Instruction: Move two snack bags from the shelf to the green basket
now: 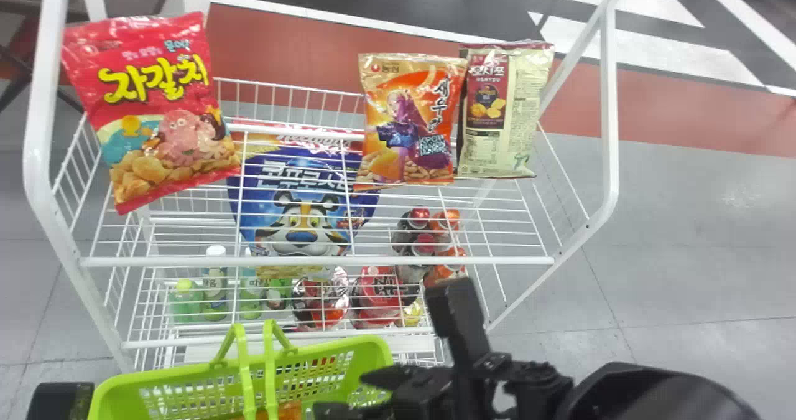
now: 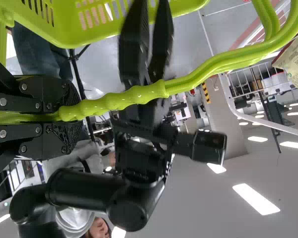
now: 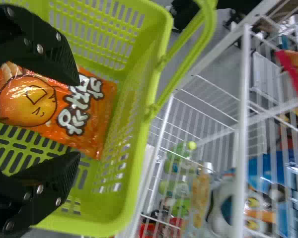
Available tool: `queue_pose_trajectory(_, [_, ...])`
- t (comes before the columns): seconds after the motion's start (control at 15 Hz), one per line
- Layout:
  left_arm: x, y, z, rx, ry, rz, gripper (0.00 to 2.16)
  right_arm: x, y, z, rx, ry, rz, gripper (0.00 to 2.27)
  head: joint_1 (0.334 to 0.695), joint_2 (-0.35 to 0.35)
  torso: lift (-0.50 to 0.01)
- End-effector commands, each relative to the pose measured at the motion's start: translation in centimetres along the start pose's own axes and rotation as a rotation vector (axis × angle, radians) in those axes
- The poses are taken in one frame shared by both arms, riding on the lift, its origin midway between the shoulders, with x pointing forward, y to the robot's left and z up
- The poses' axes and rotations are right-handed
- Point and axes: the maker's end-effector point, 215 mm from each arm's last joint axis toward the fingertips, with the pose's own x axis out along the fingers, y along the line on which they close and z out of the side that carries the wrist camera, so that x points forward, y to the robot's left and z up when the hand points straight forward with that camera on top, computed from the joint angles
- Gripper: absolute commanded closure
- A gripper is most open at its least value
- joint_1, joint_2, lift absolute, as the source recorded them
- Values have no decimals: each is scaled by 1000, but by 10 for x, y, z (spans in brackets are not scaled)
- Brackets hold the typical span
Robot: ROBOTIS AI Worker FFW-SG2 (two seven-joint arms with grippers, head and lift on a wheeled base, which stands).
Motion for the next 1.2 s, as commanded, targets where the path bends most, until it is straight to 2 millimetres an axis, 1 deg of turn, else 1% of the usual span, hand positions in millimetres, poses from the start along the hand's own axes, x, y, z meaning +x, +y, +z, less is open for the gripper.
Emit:
queue_pose_trajectory(0.0, [0, 0, 0, -1, 1, -1, 2111, -24, -14, 68, -41, -212, -37, 87, 695, -350, -18])
queue_pose_trajectory(0.07, [1, 0, -1, -2, 2, -2, 2111, -37, -21, 110, -71, -356, -54, 87, 695, -350, -18])
queue_pose_trajectory(0.13, [2, 0, -3, -4, 6, 0, 2111, -48, -27, 143, -98, -480, -65, 87, 695, -350, -18])
queue_pose_trajectory(0.2, [3, 2, -4, -5, 13, 6, 2111, -63, -36, 179, -129, -627, -81, 87, 695, -350, -18])
queue_pose_trajectory(0.27, [4, 3, -5, -6, 16, 10, 2111, -68, -49, 200, -141, -701, -103, 87, 695, -347, -18])
queue_pose_trajectory(0.47, [4, 5, -7, -12, 21, 17, 2111, -83, -91, 247, -155, -890, -210, 90, 695, -350, -18])
queue_pose_trajectory(0.53, [5, 5, -7, -13, 23, 19, 2111, -79, -100, 256, -154, -919, -238, 90, 695, -350, -18])
queue_pose_trajectory(0.6, [5, 5, -7, -13, 25, 21, 2111, -73, -114, 263, -160, -932, -284, 90, 695, -350, -18])
queue_pose_trajectory(0.67, [5, 5, -8, -16, 26, 19, 2111, -65, -123, 270, -154, -941, -304, 93, 695, -350, -18])
queue_pose_trajectory(0.93, [1, 9, -5, -20, 30, 30, 2111, -35, -166, 280, -153, -909, -380, 97, 695, -350, -18])
queue_pose_trajectory(1.0, [-1, 9, -3, -22, 24, 29, 2111, -26, -176, 286, -152, -904, -400, 97, 695, -350, -18])
queue_pose_trajectory(1.13, [-4, 10, -2, -25, 18, 31, 2111, -15, -197, 299, -154, -903, -436, 97, 695, -350, -18])
